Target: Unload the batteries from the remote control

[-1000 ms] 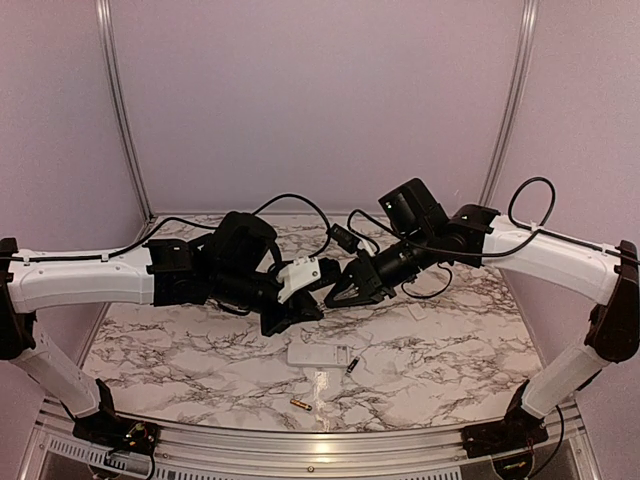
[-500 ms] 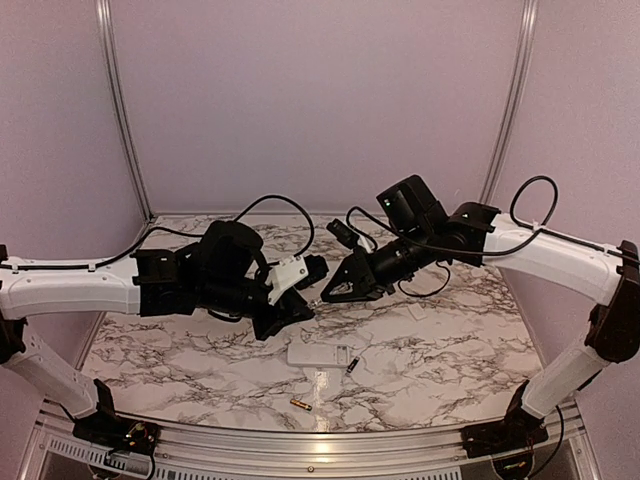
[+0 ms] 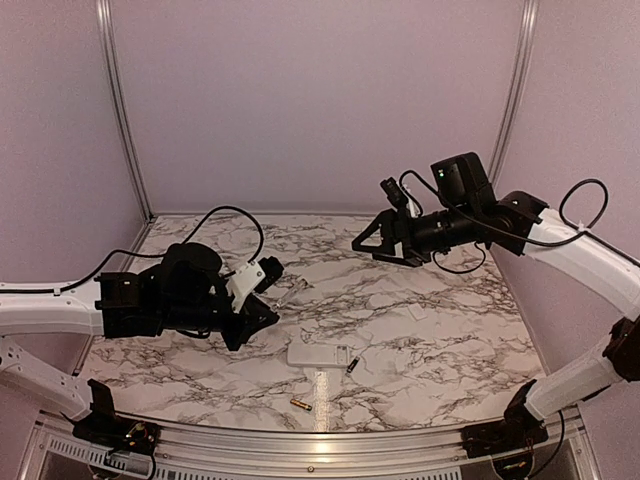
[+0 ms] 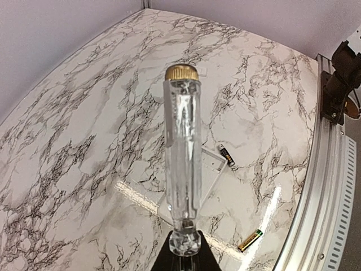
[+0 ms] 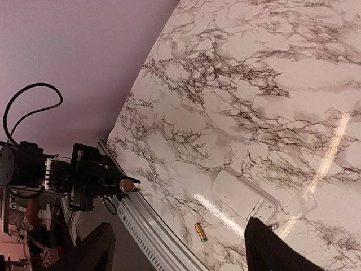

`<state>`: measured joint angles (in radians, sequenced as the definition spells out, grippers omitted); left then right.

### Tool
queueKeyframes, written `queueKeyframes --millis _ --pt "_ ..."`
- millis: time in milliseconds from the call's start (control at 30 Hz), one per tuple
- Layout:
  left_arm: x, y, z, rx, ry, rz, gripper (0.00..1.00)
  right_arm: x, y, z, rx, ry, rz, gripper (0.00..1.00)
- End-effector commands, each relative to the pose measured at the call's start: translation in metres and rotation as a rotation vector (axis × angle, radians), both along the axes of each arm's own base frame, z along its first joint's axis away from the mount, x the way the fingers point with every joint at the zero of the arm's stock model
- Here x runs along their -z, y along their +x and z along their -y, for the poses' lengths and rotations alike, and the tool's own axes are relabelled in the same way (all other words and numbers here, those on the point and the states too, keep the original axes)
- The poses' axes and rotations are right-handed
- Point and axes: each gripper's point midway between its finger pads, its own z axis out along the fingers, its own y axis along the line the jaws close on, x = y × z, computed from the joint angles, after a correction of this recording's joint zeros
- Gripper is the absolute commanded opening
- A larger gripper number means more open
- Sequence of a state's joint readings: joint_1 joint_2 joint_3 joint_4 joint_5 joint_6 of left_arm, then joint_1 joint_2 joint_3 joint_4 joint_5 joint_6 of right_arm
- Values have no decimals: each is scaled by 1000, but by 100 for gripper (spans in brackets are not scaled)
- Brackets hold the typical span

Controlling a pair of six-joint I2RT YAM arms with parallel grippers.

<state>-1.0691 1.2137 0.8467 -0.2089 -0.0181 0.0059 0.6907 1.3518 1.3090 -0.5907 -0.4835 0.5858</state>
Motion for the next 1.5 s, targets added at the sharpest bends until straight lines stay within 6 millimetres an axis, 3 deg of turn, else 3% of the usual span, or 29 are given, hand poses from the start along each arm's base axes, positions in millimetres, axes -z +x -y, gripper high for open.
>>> queueKeyframes --millis 0,133,500,767,1233,1467 --pt "-2 21 -19 -153 -53 -26 0 -4 12 12 62 -12 51 86" --pt "8 39 -39 -253 -57 -63 0 -5 16 12 75 -8 56 98" --pt "62 81 -92 -518 25 -216 0 2 16 14 85 -21 39 99" --pt "110 97 -123 -676 64 -378 0 2 16 14 87 -24 35 98" --pt "163 96 -139 -771 126 -546 0 6 15 16 94 -40 20 98" --pt "175 94 -141 -785 144 -569 5 9 13 18 95 -51 14 98"
